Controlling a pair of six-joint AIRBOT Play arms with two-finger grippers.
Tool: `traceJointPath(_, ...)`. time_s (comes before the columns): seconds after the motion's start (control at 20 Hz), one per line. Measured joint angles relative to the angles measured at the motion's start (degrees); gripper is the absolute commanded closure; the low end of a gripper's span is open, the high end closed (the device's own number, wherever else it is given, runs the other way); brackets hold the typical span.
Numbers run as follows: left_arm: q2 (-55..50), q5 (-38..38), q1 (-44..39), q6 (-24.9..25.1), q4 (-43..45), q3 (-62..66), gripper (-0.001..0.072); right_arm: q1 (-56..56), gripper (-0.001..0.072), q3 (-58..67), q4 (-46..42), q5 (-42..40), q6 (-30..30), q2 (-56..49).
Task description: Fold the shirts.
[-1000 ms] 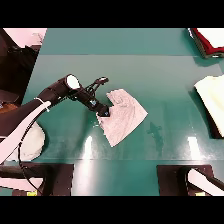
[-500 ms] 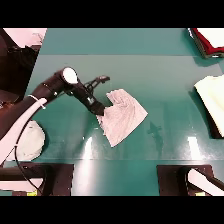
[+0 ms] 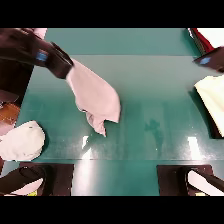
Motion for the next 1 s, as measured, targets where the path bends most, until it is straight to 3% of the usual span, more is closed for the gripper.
traceJointPath(0.25, 2.62, -0.81, 0.00, -3.26, 3.02, 2.56, 0.0684, 16.65, 0.0152, -15.37, 0.39, -9.68, 0.00, -5.81)
traceJointPath(0.45, 2.82, -2.05, 0.00, -5.11, 3.72, 3.04, 0.0684, 30.97, 0.0151, -20.94, 6.64, -18.12, -2.99, -15.39)
traceJointPath(0.7, 2.84, -4.09, 0.00, -5.86, 4.00, 3.17, 0.0684, 41.29, 0.0152, -18.29, 14.29, -24.20, -6.73, -26.71)
traceJointPath(1.0, 2.84, -5.22, 0.00, -5.99, 4.02, 3.17, 0.0684, 45.03, 0.0158, -11.13, 16.59, -24.70, -7.72, -35.04)
